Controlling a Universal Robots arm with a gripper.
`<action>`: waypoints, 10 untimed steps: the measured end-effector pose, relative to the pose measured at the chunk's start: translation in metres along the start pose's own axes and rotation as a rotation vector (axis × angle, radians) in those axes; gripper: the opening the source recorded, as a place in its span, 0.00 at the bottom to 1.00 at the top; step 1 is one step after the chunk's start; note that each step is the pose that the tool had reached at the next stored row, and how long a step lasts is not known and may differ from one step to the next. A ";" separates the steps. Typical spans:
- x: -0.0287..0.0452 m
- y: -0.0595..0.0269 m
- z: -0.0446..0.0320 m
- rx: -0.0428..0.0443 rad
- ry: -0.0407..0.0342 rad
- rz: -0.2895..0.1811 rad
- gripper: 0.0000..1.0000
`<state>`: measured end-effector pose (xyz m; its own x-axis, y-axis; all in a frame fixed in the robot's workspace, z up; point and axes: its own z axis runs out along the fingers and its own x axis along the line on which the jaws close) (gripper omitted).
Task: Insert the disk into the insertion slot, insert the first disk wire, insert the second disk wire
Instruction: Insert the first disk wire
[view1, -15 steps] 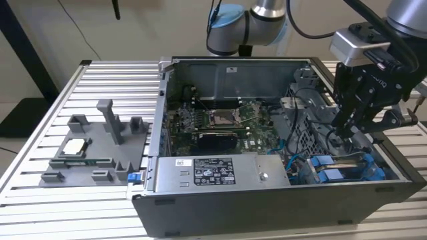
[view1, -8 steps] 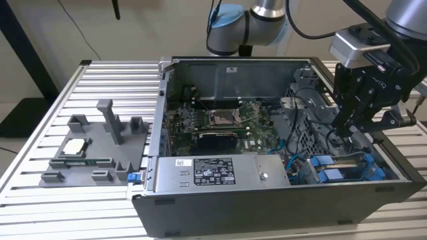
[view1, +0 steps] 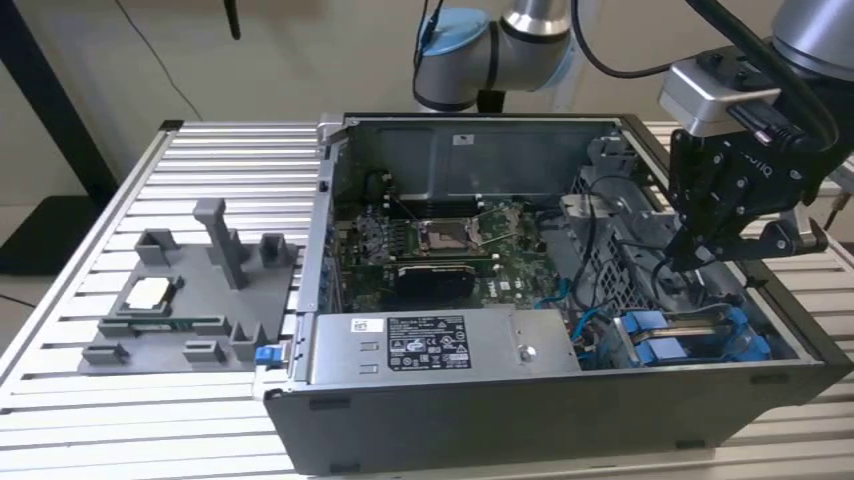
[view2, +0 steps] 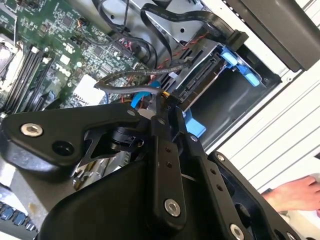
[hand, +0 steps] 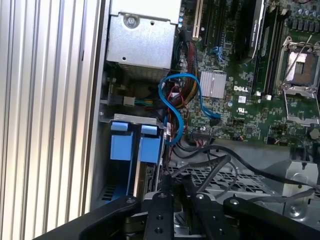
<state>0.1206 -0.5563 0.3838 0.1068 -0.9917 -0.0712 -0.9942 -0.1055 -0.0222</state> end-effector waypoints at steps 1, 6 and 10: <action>0.0000 0.0000 0.0000 0.0001 -0.0006 0.000 0.19; 0.0000 0.0000 0.0001 0.0002 -0.0018 0.000 0.19; 0.0002 -0.0003 0.0010 -0.0001 0.0003 0.000 0.19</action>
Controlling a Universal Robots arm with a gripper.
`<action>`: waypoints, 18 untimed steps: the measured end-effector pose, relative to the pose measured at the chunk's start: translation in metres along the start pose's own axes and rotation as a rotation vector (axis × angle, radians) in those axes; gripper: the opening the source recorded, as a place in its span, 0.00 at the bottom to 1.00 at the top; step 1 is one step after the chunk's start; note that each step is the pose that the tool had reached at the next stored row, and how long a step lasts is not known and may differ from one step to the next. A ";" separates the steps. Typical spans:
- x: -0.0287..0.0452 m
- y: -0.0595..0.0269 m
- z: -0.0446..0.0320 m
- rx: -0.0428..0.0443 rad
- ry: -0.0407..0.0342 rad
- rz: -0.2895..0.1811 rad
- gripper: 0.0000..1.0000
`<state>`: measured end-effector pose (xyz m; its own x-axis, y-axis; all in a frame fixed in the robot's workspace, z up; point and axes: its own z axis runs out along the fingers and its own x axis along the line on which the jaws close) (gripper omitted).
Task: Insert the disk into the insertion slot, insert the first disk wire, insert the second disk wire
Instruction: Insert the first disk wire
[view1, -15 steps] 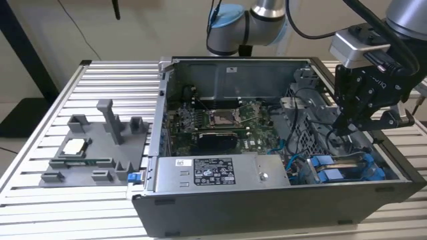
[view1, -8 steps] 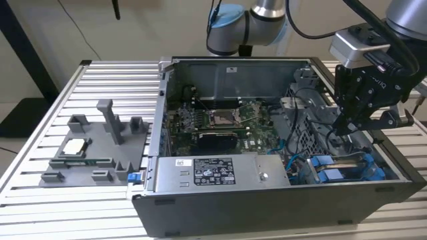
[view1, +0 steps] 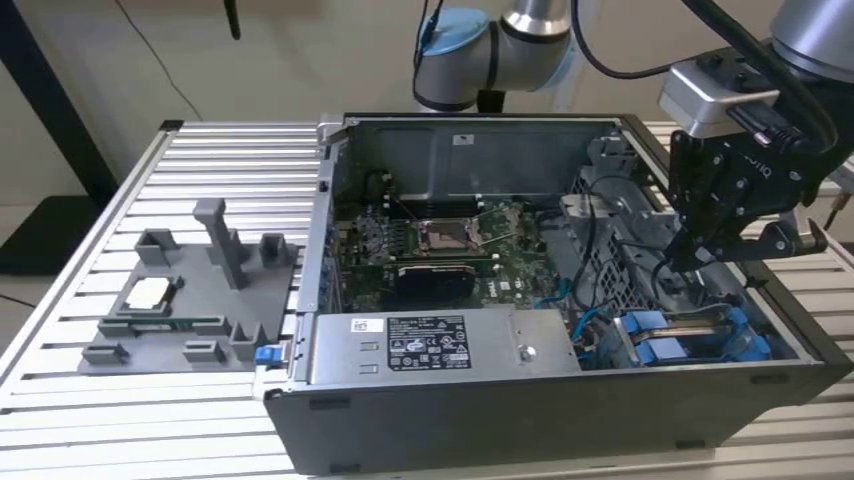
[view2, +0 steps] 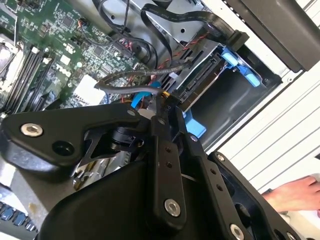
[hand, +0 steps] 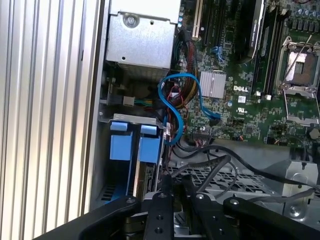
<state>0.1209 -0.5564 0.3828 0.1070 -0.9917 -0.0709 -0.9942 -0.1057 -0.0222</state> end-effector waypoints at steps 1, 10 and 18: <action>0.0002 -0.0003 0.0004 -0.0002 0.0014 0.000 0.19; 0.0046 -0.0097 0.0037 -0.0104 0.0303 0.000 0.19; 0.0121 -0.0115 0.0114 -0.0116 0.0356 0.002 0.19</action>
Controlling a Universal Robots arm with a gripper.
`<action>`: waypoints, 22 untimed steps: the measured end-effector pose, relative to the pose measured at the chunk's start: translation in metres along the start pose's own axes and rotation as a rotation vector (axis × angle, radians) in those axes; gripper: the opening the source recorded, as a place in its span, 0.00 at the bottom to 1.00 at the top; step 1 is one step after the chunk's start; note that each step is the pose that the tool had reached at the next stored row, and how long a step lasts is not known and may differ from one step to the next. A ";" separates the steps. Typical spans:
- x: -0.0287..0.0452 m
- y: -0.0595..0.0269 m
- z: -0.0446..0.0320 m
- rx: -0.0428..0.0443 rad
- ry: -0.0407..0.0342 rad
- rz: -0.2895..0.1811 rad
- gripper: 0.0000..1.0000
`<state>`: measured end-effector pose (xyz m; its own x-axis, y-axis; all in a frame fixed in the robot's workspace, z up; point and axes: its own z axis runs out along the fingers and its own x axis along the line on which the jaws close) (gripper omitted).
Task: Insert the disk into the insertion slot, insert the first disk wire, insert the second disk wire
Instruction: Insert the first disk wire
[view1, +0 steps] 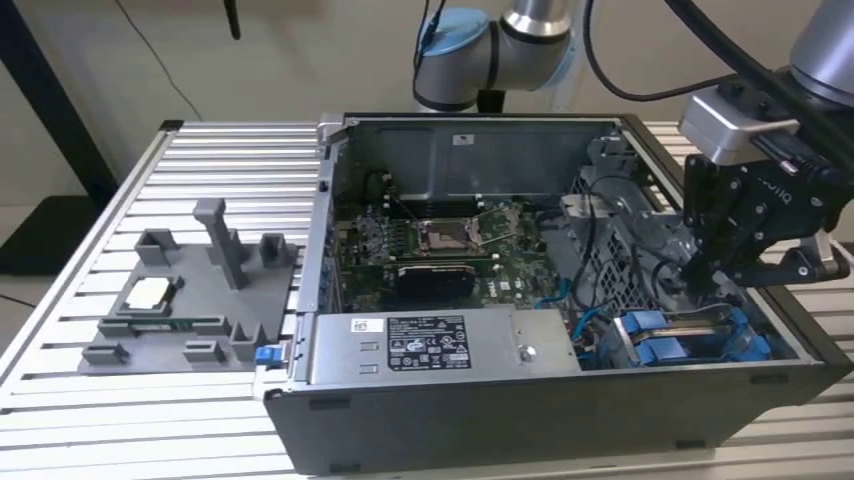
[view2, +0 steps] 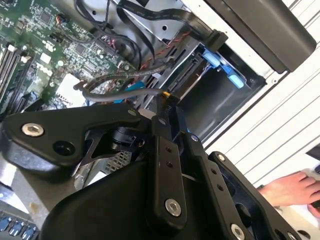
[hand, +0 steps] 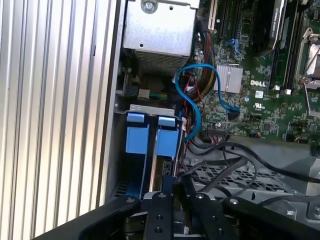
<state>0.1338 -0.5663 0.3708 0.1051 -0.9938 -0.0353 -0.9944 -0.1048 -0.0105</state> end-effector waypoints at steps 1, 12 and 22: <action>0.0010 0.0000 0.0007 0.0000 0.0003 0.000 0.19; 0.0033 -0.0064 0.0113 -0.0002 0.0096 0.026 0.19; 0.0037 -0.0209 0.0265 -0.0001 0.0100 0.043 0.19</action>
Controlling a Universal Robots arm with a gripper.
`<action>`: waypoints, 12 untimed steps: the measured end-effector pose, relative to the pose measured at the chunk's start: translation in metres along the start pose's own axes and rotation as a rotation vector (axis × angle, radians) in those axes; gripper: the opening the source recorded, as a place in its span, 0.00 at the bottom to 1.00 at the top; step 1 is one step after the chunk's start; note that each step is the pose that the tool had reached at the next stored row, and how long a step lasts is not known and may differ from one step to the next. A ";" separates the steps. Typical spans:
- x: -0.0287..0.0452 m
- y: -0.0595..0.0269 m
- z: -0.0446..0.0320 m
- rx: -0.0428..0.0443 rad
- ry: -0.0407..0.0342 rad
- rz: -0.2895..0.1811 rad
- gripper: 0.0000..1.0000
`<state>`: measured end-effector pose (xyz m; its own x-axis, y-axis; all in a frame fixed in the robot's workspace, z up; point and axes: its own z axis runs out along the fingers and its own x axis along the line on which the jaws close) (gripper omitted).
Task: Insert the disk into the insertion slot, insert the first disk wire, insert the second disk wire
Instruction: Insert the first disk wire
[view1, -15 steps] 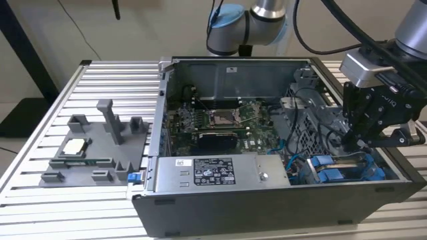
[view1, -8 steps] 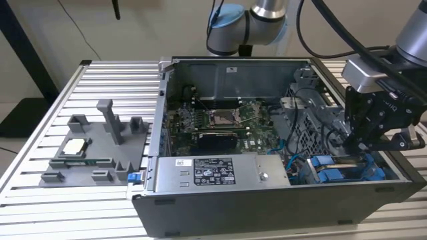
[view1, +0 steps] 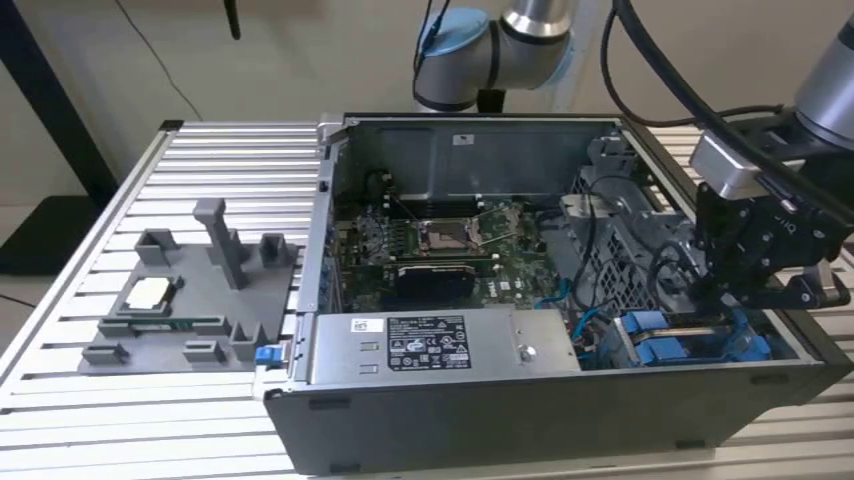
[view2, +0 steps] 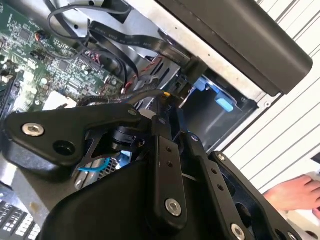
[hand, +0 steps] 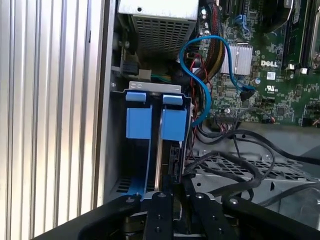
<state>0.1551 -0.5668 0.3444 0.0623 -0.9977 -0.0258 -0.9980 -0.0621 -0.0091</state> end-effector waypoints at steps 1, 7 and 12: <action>-0.0007 0.0000 0.0007 0.0001 -0.0002 0.003 0.19; -0.0032 -0.0007 0.0037 0.0012 0.0002 0.044 0.19; -0.0031 -0.0007 0.0040 0.0017 0.0005 0.078 0.19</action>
<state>0.1556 -0.5635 0.3405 -0.0157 -0.9995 -0.0260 -0.9998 0.0159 -0.0088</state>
